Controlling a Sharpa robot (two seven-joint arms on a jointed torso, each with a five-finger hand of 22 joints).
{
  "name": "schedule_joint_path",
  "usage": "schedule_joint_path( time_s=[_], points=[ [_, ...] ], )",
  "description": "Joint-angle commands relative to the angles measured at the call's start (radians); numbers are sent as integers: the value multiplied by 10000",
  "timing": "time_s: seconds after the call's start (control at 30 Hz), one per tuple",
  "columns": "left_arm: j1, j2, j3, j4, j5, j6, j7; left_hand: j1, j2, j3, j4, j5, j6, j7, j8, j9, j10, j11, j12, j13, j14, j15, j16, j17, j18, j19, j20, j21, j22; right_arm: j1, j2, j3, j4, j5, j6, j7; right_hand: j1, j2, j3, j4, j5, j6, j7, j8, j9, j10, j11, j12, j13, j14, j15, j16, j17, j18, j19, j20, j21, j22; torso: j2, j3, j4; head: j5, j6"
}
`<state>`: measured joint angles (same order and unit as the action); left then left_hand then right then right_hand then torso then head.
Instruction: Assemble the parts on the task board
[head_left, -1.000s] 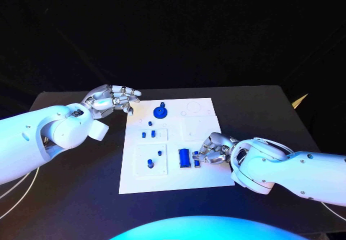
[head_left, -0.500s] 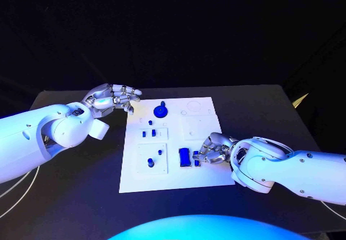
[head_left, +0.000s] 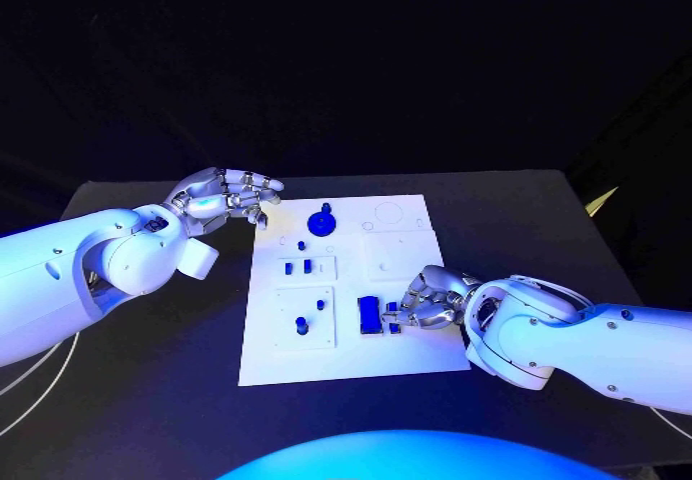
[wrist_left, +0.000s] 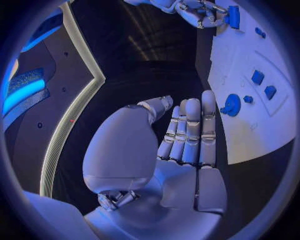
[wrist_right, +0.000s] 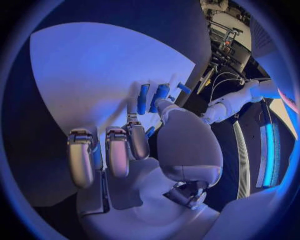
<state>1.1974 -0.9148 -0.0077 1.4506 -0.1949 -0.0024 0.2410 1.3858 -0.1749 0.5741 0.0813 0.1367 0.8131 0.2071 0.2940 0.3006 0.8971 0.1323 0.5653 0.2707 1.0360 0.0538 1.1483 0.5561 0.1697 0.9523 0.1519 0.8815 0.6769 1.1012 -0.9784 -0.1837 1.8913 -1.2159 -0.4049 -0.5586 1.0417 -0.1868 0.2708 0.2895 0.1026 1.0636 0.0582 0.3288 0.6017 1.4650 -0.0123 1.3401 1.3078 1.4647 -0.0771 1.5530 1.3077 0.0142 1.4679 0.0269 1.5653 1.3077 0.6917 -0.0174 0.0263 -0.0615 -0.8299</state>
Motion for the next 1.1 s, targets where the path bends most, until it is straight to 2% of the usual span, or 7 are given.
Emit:
schedule_joint_path(
  time_s=[0.03, 0.27, 0.43, 0.47, 0.6, 0.73, 1.1],
  points=[
    [5, 3, 6, 25, -13, 143, 50, 5, 59, 38, -22, 68, -85, 5, 28, -16, -50, 5, 49, -16, -30, 45, 30, 13, 149, 51, -2, -35, -3, -11, -64, 0, 37, -621, -395, 407, -111, -12, -68, 0, -37, 41, -17, 35, 12, 250, -58, -69, 1351, 981, -55, 21, 2234, -137, 1023, -46, 25, 2623, 0, 1, -3, 1, 6],
    [5, -1, 6, 18, -13, 127, 65, 5, 55, 40, -32, 68, -101, 9, 26, -20, -65, 9, 48, -21, -43, 49, 22, 11, 148, 45, -1, -36, -2, -15, -267, -1, 67, -1105, -1228, 1064, 59, -41, -191, -81, -21, -35, -7, 36, 32, 211, -48, -148, 1318, 977, -51, 13, 2217, -121, 1009, -53, -55, 2602, -6, -4, -6, 13, 59],
    [4, -6, 6, 17, -13, 128, 71, 6, 57, 42, -34, 69, -103, 9, 27, -21, -66, 10, 49, -22, -47, 50, 20, 10, 147, 42, 1, -37, -2, -27, -420, -4, 82, -1279, -1725, 1612, 1363, 70, -145, -569, 11, -906, 316, -404, -94, 144, 213, -94, 1384, 977, 154, 14, 2223, -98, 985, 76, -174, 2570, -1, -5, -1, 27, 67],
    [4, -7, 6, 17, -13, 128, 72, 6, 57, 42, -34, 69, -103, 9, 27, -21, -66, 10, 49, -22, -47, 50, 20, 10, 147, 42, 1, -37, -2, -36, -455, -6, 79, -1321, -1744, 1782, 1843, 158, 60, -791, 38, -1134, 451, -645, -199, 147, 330, -7, 1439, 984, 260, 27, 2254, -105, 991, 169, -142, 2579, -2, -3, -5, 24, 65],
    [4, -11, 6, 17, -13, 127, 72, 6, 57, 42, -34, 69, -103, 9, 27, -21, -66, 10, 49, -22, -47, 50, 20, 10, 147, 42, 1, -37, -2, -92, -514, -12, 80, -1413, -1624, 2187, 2760, 268, 700, -1319, 71, -1421, 634, -1095, -459, 110, 472, 21, 1460, 987, 375, 36, 2275, -110, 996, 280, -111, 2587, 2, -7, -6, 25, 57],
    [4, -15, 6, 19, -13, 128, 68, 6, 57, 42, -34, 69, -103, 9, 27, -21, -66, 10, 49, -22, -47, 50, 20, 10, 147, 42, 1, -37, -2, -190, -525, -23, 48, -1459, -1425, 2534, 3071, 258, 1649, -1751, 57, -1297, 764, -1507, -868, 65, 584, 27, 1458, 988, 488, 42, 2288, -109, 994, 401, -118, 2585, 4, -2, -3, 34, 57],
    [4, -32, 6, 20, -13, 129, 61, 12, 63, 47, -39, 70, -103, 9, 29, -22, -67, 9, 51, -22, -51, 50, 18, 10, 147, 39, 1, -37, -1, -461, -482, -35, -34, -1397, -1266, 2830, 3067, 425, 3232, -2648, 42, -885, 806, -1803, -1281, 58, 615, 58, 1446, 986, 513, 42, 2289, -112, 997, 450, -98, 2590, -2, -5, -4, 48, 33]
  ],
)
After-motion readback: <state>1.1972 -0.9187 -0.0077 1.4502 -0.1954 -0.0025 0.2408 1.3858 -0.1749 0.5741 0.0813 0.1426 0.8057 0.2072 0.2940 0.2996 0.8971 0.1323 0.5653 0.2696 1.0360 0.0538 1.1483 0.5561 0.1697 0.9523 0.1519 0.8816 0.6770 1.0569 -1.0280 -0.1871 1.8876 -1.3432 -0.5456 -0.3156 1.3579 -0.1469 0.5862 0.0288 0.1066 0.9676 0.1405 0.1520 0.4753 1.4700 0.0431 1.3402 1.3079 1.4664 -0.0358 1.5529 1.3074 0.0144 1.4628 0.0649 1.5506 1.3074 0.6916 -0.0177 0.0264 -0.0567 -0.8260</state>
